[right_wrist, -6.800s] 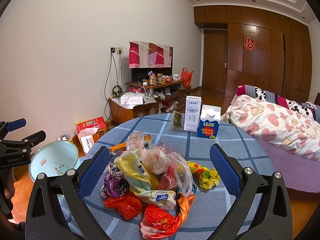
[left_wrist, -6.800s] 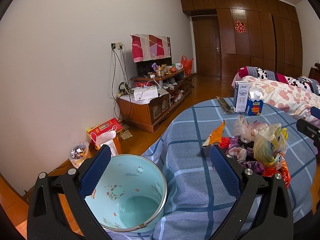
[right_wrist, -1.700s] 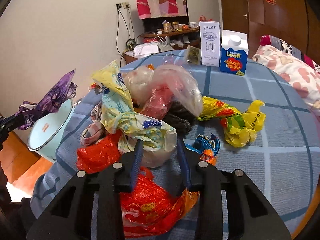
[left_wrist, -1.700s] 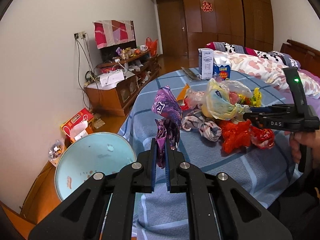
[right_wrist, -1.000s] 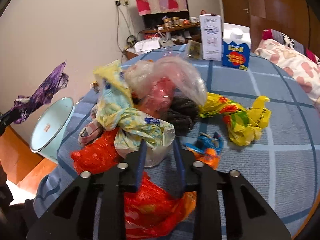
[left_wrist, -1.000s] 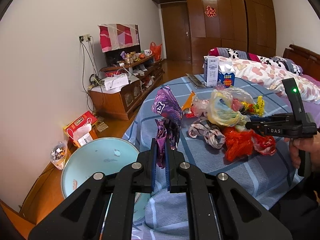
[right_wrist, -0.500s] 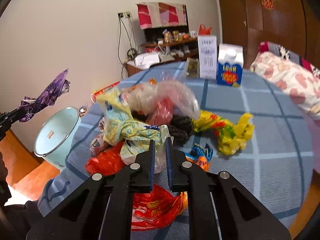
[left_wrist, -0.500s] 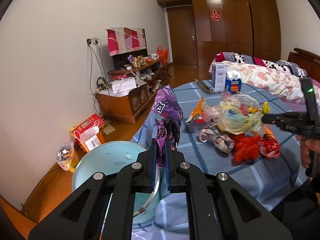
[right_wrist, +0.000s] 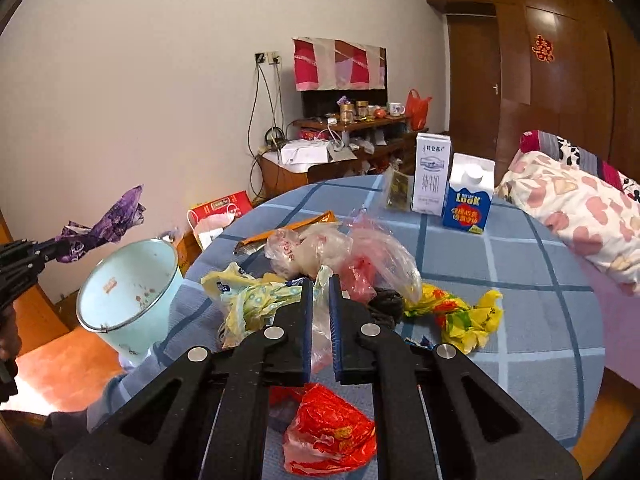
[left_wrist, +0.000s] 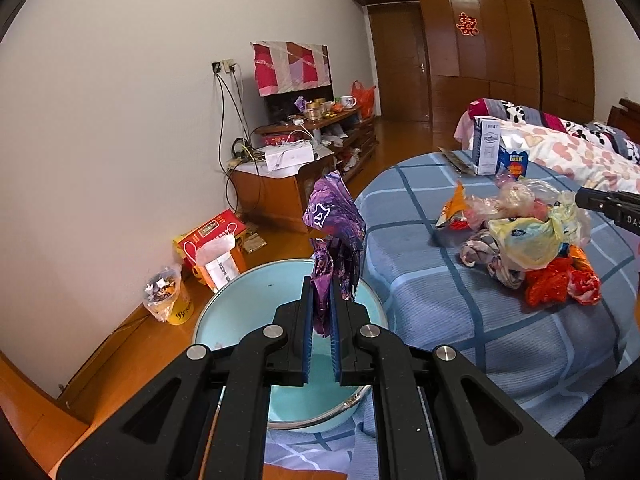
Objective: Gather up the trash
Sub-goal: 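Lower the purple wrapper over the bucket and open the left gripper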
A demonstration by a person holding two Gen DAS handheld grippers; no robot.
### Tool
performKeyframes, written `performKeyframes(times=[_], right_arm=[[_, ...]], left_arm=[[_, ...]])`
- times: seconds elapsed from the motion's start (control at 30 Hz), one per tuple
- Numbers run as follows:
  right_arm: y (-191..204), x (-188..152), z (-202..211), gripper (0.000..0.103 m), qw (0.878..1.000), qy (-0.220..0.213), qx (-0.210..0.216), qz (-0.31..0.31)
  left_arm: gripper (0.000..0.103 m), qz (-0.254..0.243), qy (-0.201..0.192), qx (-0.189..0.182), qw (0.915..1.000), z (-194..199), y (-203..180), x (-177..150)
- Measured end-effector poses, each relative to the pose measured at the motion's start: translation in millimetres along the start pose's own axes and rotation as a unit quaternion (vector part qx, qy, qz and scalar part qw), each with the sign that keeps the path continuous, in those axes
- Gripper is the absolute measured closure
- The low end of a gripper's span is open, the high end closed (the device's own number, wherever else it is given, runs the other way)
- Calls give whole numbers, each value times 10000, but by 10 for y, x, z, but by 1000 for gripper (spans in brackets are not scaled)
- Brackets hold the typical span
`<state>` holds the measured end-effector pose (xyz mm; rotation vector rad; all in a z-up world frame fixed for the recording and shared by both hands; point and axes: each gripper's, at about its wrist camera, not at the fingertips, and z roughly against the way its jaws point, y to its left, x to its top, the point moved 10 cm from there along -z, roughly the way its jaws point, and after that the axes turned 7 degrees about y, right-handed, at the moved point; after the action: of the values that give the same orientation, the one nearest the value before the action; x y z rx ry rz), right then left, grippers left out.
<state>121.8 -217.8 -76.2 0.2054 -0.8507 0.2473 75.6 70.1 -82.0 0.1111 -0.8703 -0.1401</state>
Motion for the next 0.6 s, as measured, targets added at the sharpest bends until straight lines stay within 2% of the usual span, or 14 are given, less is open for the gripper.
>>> performKeyframes(times=[0.13, 0.33, 0.6], right_arm=[[-11, 50, 62, 95, 9999, -139, 41, -80], [104, 306, 174, 95, 9990, -427, 144, -37], [488, 553, -128, 95, 9982, -411, 361, 239]], left_arm=[[96, -8, -32, 53, 10000, 14, 49, 8], [96, -30, 18, 184, 9998, -3, 155, -31], [96, 34, 186, 429, 9989, -93, 386, -159]])
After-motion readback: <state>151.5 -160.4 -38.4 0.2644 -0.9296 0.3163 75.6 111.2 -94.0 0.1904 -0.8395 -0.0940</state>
